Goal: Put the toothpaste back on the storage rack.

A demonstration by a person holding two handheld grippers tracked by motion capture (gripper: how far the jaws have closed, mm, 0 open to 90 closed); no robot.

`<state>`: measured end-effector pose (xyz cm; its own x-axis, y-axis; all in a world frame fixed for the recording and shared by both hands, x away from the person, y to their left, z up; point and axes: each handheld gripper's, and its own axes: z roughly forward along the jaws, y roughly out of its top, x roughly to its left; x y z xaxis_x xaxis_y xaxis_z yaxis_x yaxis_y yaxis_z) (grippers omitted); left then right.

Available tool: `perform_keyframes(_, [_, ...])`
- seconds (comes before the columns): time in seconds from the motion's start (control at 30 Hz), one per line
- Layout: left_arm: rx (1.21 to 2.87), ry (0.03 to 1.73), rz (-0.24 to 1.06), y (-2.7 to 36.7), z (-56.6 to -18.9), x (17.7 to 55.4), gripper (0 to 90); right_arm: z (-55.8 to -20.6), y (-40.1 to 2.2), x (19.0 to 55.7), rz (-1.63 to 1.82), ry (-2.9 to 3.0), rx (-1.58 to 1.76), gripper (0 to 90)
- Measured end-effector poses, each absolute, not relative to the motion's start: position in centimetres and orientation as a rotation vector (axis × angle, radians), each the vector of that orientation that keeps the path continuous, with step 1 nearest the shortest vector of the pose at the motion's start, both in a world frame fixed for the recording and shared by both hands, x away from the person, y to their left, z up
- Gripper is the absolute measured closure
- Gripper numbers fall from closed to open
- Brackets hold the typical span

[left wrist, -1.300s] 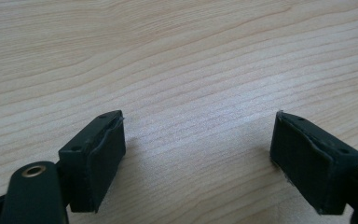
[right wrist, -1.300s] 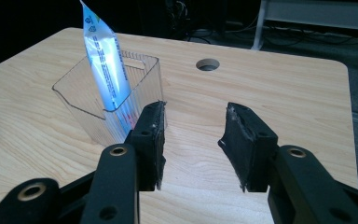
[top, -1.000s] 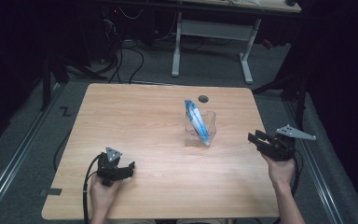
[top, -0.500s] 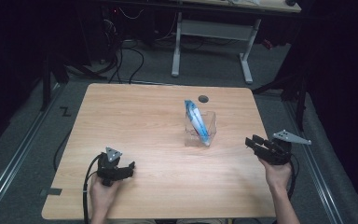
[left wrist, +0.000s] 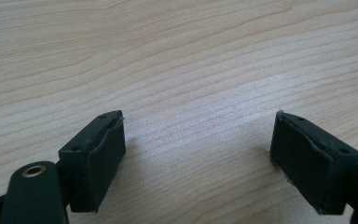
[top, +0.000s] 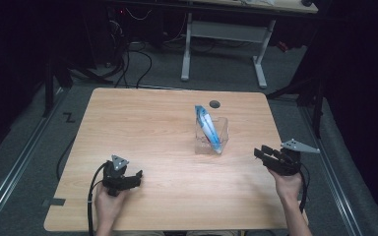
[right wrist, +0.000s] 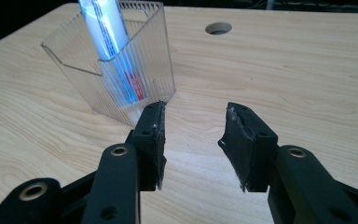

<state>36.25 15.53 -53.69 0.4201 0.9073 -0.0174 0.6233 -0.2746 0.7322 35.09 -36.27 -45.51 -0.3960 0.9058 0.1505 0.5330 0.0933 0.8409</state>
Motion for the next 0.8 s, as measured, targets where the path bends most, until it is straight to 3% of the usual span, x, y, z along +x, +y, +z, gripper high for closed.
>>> perform_keyframes(0.8, [2.005,1.292,0.542,15.5,-53.7,36.3,18.3,-47.7,-34.5,36.5,1.150,2.038,1.400,58.3])
